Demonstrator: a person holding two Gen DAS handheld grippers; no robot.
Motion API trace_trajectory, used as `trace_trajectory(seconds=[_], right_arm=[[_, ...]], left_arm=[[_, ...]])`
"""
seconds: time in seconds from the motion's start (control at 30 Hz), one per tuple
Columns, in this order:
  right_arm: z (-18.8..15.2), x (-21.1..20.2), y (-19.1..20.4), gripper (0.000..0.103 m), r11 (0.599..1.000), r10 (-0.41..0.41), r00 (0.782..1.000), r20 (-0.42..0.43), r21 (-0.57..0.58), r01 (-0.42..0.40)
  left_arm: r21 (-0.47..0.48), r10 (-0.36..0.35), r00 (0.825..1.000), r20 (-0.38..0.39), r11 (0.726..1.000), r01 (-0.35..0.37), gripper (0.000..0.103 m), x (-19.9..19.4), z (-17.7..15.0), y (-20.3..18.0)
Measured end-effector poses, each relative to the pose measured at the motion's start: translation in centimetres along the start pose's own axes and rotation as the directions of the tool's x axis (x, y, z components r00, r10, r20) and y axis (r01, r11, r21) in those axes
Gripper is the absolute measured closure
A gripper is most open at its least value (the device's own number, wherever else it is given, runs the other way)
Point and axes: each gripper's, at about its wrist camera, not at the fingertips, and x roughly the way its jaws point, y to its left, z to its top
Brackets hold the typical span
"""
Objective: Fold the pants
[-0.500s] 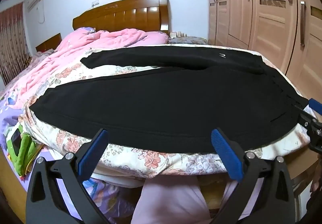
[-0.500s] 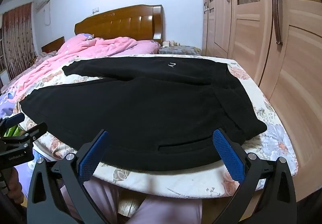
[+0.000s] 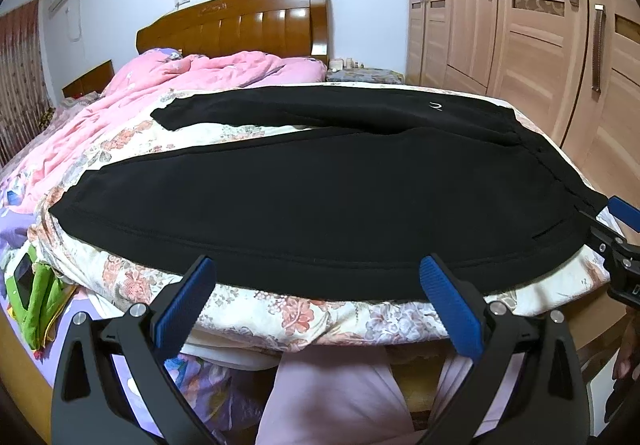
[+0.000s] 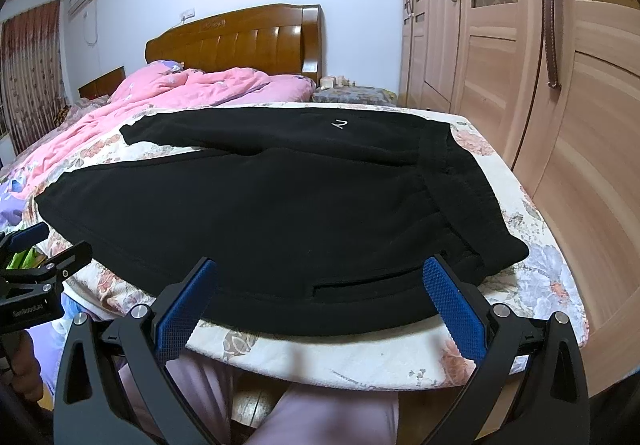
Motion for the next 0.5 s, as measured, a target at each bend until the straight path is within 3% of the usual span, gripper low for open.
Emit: trace_trajectory(seconds=[0.2,0.5], right_arm=[[0.00,0.22,-0.52,0.004,0.999,0.020,1.000,0.021,0.037,-0.021],[-0.53,0.95,-0.51,0.004,0.996,0.050,0.999,-0.014,0.070,-0.049]], left_arm=[[0.008,0.001,1.000,0.015,1.000,-0.001,0.001,-0.28,-0.08,-0.16],[0.005,0.008,1.000,0.017,1.000,-0.008,0.001,-0.27,-0.11,-0.22]])
